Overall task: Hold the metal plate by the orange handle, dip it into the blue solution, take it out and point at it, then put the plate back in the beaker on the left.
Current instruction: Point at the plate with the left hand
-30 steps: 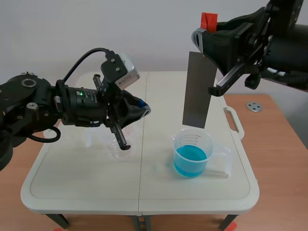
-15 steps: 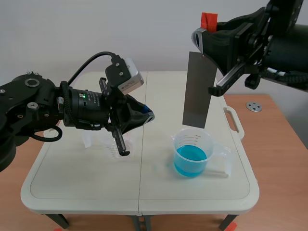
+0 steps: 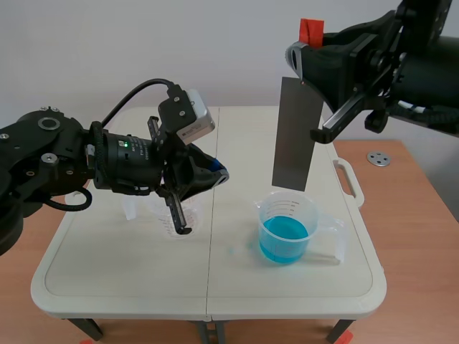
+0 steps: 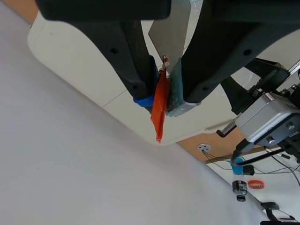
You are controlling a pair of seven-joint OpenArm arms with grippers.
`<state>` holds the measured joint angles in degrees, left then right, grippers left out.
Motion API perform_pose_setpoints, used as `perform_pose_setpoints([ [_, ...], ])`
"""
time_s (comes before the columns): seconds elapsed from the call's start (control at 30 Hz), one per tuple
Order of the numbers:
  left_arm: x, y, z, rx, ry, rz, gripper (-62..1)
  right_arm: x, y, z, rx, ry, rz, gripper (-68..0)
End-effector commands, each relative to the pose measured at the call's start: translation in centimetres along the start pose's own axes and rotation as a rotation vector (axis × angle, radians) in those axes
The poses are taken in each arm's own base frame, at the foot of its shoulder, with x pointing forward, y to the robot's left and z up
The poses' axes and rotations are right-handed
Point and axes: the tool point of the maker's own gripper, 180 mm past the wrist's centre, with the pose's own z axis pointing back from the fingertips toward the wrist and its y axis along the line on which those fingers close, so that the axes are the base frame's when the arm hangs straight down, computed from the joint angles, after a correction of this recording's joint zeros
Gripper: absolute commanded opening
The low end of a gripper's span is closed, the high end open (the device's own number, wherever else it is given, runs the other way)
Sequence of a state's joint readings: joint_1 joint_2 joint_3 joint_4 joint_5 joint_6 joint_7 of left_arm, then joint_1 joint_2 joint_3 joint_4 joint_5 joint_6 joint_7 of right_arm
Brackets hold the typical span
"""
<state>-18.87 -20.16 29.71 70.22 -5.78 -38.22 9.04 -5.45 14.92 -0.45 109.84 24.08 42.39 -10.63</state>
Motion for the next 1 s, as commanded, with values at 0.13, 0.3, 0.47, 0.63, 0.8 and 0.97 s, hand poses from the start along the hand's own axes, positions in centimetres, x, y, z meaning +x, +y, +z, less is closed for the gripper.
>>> perform_pose_setpoints([
  [0.13, 1.0, 0.0, -0.1, -0.001, -0.030, -0.003, -58.8, 1.0, 0.1, 0.0, 0.008, -0.034, 0.009, -66.2],
  [0.3, 1.0, 0.0, -0.1, 0.000, -0.030, -0.001, -58.8, 1.0, 0.1, 0.0, 0.008, -0.034, 0.009, -66.2],
  [0.47, 1.1, 1.7, 1.0, 0.067, -0.068, 0.071, -58.8, 1.0, 0.1, 0.0, 0.008, -0.034, 0.009, -66.2],
  [0.63, 0.3, 3.7, 4.2, 0.160, -0.089, 0.136, -58.8, 0.9, 0.1, 0.0, 0.008, -0.027, 0.009, -66.2],
  [0.8, -2.0, 4.2, 8.3, 0.257, -0.072, 0.159, -58.8, 0.5, 0.1, 0.0, 0.008, -0.005, 0.009, -66.2],
  [0.97, -5.3, 3.8, 12.3, 0.363, -0.019, 0.194, -58.8, 0.1, 0.1, 0.0, 0.008, 0.020, 0.010, -66.2],
])
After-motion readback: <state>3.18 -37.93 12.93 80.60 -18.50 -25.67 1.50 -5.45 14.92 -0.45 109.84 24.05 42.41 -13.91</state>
